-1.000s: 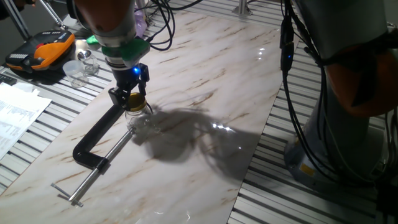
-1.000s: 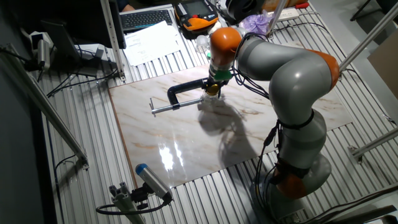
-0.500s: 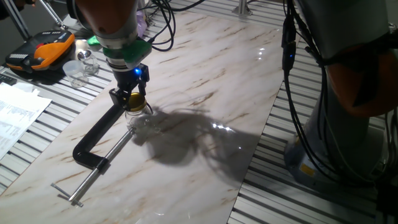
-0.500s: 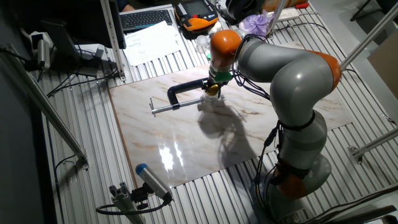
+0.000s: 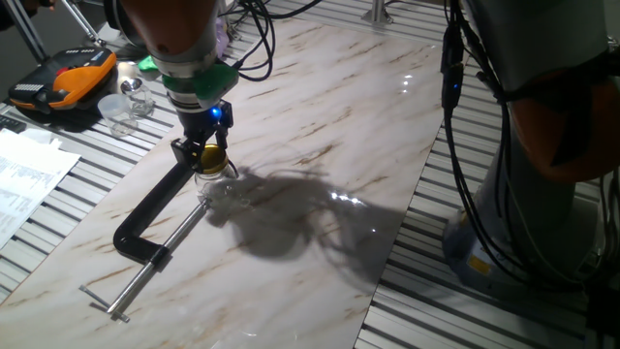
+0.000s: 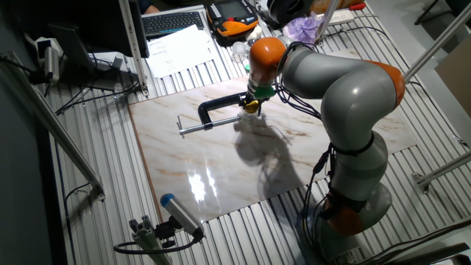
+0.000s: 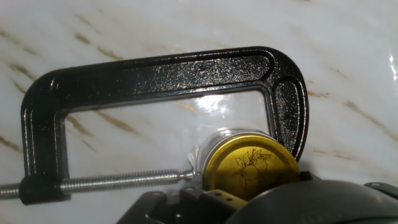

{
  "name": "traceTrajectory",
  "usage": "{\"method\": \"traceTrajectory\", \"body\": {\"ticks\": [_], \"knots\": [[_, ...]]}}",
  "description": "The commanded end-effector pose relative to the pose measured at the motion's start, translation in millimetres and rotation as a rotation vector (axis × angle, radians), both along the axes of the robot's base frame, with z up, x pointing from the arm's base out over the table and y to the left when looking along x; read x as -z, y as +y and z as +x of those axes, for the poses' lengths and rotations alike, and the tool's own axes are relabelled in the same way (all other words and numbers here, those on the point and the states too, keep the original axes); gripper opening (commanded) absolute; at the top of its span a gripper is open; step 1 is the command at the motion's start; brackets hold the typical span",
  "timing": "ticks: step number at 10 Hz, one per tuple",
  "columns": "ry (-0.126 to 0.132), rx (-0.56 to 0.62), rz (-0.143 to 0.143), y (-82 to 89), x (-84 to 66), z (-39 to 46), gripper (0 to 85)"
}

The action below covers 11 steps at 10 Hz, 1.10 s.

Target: Screw the lid onto the jar

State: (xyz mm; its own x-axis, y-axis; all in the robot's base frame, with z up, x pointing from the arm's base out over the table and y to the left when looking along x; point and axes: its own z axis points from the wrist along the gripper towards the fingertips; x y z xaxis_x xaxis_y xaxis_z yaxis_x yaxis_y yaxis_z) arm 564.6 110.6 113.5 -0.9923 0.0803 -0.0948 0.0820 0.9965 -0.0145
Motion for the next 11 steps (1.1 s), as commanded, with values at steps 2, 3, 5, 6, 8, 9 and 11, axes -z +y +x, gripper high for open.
{"method": "traceTrajectory", "body": {"ticks": [2,3,5,6,8,9,11], "knots": [[-0.001,0.000,-0.002,-0.6,0.4,0.3,0.0],[-0.001,-0.001,-0.001,-0.7,0.6,0.4,0.0],[-0.001,-0.001,-0.001,-0.3,1.3,0.7,0.0],[-0.001,-0.001,-0.001,-0.2,1.5,0.7,0.0],[-0.001,-0.006,0.001,0.2,2.4,1.6,0.0],[0.000,-0.014,0.002,0.3,2.7,2.0,0.0],[0.000,-0.037,0.002,0.5,3.1,2.5,0.0]]}}
